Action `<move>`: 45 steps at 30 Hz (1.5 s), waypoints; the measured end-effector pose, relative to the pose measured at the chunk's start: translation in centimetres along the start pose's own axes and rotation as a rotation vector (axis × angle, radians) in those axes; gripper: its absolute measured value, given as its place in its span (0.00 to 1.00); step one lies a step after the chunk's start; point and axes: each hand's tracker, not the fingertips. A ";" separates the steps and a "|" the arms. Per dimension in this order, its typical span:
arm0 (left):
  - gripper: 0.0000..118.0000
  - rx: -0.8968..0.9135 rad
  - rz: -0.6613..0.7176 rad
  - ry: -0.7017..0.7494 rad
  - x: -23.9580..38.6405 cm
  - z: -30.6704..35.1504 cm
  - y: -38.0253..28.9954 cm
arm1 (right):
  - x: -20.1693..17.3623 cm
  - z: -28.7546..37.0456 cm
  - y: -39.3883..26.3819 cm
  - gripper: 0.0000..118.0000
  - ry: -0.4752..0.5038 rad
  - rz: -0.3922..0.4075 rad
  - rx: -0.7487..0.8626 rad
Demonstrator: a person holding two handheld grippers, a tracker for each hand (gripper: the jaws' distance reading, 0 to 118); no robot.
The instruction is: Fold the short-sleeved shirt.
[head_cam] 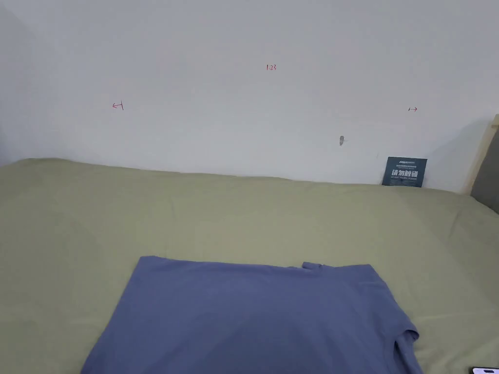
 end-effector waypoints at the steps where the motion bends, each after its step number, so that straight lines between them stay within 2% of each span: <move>1: 0.22 -0.011 0.003 0.001 0.0 -0.3 -0.3 | 0.1 -0.2 -0.3 0.02 -0.001 -0.007 -0.009; 2: 0.44 -0.024 0.003 0.004 0.0 -0.7 -0.6 | 0.3 -0.6 -0.4 0.07 0.013 -0.016 -0.028; 5: 0.69 -0.060 0.063 0.089 -1.5 -1.8 -2.0 | 0.8 -1.4 -1.0 0.18 -0.006 -0.045 -0.032; 6: 0.81 -0.056 0.094 0.103 -1.8 -1.6 -2.3 | 0.8 -1.3 -1.2 0.35 -0.037 -0.048 -0.041; 7: 0.81 -0.029 0.136 0.105 -1.4 -0.5 -2.6 | 0.8 -0.9 -1.3 0.58 -0.079 -0.047 -0.037; 8: 0.81 -0.002 0.177 0.096 -1.2 0.6 -2.8 | 0.5 -0.5 -1.4 0.70 -0.067 -0.037 -0.029; 9: 0.81 0.035 0.195 0.112 -1.1 1.5 -2.9 | 0.2 0.2 -1.5 0.73 -0.072 -0.021 -0.002; 13: 0.81 0.267 0.091 0.181 2.1 6.0 -3.1 | -2.3 3.5 -1.6 0.73 -0.082 0.039 0.119; 17: 0.76 0.338 -0.016 0.192 4.2 7.9 -3.8 | -5.1 6.2 -3.1 0.71 -0.078 0.043 0.226; 18: 0.67 0.328 -0.008 0.181 4.7 8.1 -4.0 | -5.5 6.7 -3.6 0.60 -0.058 0.034 0.238; 19: 0.38 0.330 -0.014 0.169 5.4 8.4 -4.2 | -5.7 7.4 -3.5 0.31 0.000 0.054 0.291; 20: 0.07 0.323 -0.021 0.151 5.9 8.4 -4.4 | -6.0 8.3 -3.0 0.02 -0.010 0.077 0.357; 21: 0.00 0.316 -0.025 0.152 6.2 8.3 -4.5 | -7.2 8.2 -3.0 0.00 -0.049 0.086 0.330; 22: 0.00 0.313 -0.031 0.156 6.7 8.3 -4.8 | -8.2 8.3 -3.0 0.00 -0.079 0.122 0.324; 24: 0.00 0.297 -0.035 0.159 6.6 8.6 -4.9 | -8.2 8.8 -2.6 0.00 -0.013 0.159 0.294; 27: 0.00 0.279 -0.050 0.183 6.4 8.5 -4.9 | -9.1 9.0 -2.6 0.00 -0.035 0.168 0.297; 28: 0.03 0.276 -0.056 0.197 6.1 8.3 -4.8 | -9.0 9.2 -2.6 0.00 -0.029 0.166 0.298; 29: 0.17 0.270 -0.060 0.206 5.8 8.0 -4.6 | -9.0 9.2 -2.6 0.00 -0.019 0.154 0.294; 30: 0.42 0.255 -0.062 0.212 5.3 7.6 -4.4 | -8.9 9.3 -2.6 0.00 -0.012 0.140 0.292; 31: 0.80 0.218 -0.060 0.199 5.0 6.8 -4.0 | -8.6 9.3 -2.5 0.00 -0.010 0.129 0.289; 32: 0.86 0.164 -0.048 0.188 4.4 5.8 -3.7 | -8.4 9.3 -2.5 0.00 -0.014 0.117 0.291; 36: 0.86 0.037 0.010 0.109 1.9 1.0 -4.0 | -7.8 8.8 -1.7 0.00 -0.027 0.106 0.278; 40: 0.84 -0.113 0.041 0.165 0.8 -3.9 -4.6 | -6.5 8.4 -1.3 0.00 -0.037 0.061 0.254; 41: 0.79 -0.137 0.047 0.170 0.5 -4.7 -4.6 | -6.1 8.2 -1.3 0.00 -0.042 0.046 0.248; 42: 0.68 -0.159 0.056 0.163 0.3 -5.1 -4.5 | -5.8 8.0 -1.2 0.00 -0.038 0.036 0.233; 43: 0.61 -0.132 0.044 0.231 1.3 -4.5 -4.3 | -5.3 7.7 -1.1 0.00 -0.033 0.020 0.210; 44: 0.49 -0.069 0.052 0.192 1.6 -3.6 -4.0 | -4.9 7.3 -1.0 0.00 -0.037 0.010 0.188; 45: 0.21 -0.059 0.051 0.184 1.6 -3.2 -3.7 | -4.6 6.8 -0.9 0.00 -0.043 0.003 0.169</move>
